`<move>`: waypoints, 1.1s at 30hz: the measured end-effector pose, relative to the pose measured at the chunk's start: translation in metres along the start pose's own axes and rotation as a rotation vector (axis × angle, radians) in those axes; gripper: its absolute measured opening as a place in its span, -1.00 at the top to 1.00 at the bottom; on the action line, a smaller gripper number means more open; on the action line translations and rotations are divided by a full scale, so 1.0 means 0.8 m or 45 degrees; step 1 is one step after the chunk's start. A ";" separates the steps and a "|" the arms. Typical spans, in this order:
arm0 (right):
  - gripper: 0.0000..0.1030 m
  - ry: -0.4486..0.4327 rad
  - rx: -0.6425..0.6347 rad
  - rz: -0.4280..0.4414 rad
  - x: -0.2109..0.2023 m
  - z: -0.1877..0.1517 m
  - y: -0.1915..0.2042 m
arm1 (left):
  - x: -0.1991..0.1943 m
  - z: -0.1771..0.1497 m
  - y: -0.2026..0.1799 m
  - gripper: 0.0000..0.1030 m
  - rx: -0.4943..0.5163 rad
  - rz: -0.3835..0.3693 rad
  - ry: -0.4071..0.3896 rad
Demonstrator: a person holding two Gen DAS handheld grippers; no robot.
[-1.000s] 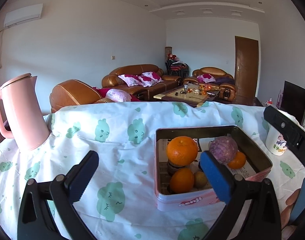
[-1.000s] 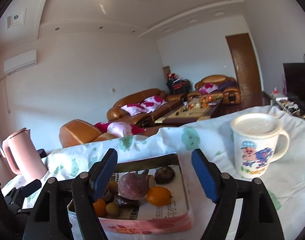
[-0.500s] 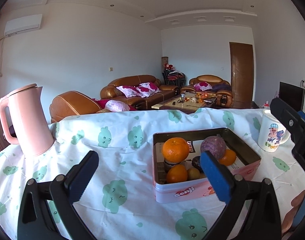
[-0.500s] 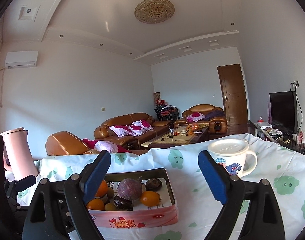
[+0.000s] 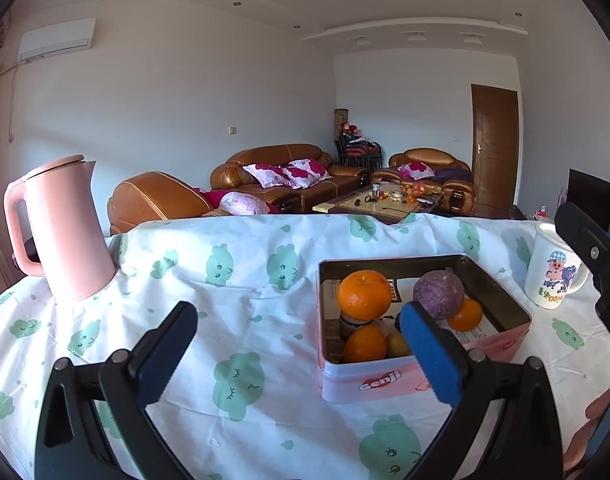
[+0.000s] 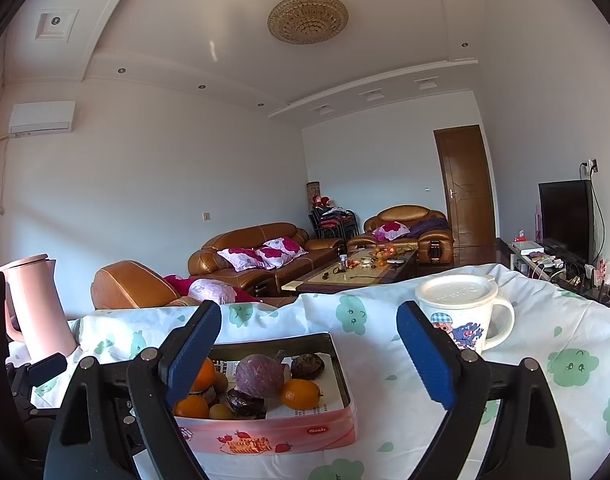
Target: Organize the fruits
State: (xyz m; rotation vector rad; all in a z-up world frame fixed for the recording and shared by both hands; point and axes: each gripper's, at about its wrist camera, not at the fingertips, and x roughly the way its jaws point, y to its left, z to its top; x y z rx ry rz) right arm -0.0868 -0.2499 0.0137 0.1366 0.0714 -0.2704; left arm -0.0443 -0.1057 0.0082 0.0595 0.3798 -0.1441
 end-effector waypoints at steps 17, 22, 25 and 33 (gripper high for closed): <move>-0.76 0.012 -0.002 -0.006 0.001 -0.001 -0.002 | 0.003 0.000 0.001 -1.00 0.003 0.018 0.012; -0.76 0.014 -0.001 -0.005 0.000 -0.001 -0.002 | 0.003 0.000 0.001 -1.00 0.002 0.022 0.015; -0.76 0.013 -0.001 -0.005 0.000 -0.001 -0.002 | 0.003 0.000 0.001 -1.00 0.003 0.021 0.014; -0.76 0.015 -0.001 -0.005 0.000 0.000 -0.002 | 0.003 0.000 0.001 -1.00 0.003 0.022 0.014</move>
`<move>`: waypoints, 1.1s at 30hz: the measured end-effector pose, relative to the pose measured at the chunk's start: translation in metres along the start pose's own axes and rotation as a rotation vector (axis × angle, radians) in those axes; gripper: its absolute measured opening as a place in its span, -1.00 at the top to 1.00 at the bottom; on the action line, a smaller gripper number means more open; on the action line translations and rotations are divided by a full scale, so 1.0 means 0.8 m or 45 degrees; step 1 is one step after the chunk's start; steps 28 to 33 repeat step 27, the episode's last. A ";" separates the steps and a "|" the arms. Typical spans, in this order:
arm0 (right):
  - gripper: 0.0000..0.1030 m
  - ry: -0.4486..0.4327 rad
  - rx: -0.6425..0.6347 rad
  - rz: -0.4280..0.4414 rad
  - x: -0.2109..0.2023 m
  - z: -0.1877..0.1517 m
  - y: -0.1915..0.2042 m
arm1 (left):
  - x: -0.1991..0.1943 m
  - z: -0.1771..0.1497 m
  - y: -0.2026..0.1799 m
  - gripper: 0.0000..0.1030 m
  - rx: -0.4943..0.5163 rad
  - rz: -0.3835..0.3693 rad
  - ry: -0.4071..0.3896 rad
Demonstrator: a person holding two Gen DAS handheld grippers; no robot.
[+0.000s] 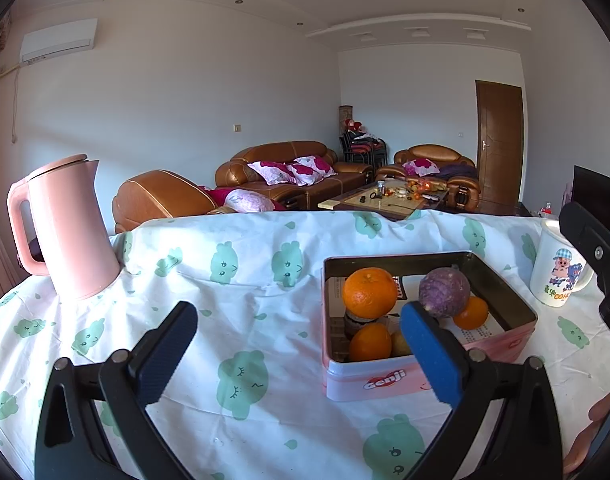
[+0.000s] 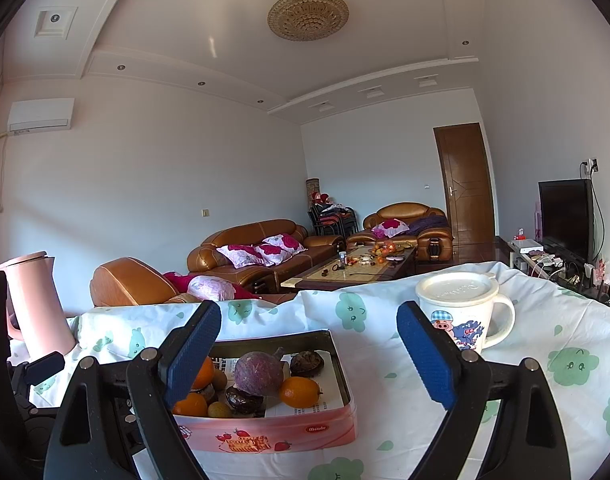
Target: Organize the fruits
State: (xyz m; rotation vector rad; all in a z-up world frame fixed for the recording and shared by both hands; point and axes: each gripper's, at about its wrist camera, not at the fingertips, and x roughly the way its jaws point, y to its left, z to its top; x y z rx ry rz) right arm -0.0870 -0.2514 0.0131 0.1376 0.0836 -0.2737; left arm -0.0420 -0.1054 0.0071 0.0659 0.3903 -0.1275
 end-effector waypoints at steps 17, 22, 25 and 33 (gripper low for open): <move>-0.77 0.002 0.001 0.000 -0.001 0.001 0.000 | 0.000 0.000 -0.001 -1.00 0.012 -0.010 -0.007; -0.77 0.006 0.001 0.000 -0.001 -0.001 0.000 | -0.002 -0.001 0.000 -1.00 0.022 -0.019 -0.017; -0.77 0.009 0.002 0.000 -0.002 -0.002 0.000 | -0.002 -0.001 -0.002 -1.00 0.019 -0.014 -0.008; -0.77 0.014 0.003 -0.003 -0.001 -0.003 0.000 | -0.002 0.000 -0.002 -1.00 0.017 -0.014 -0.003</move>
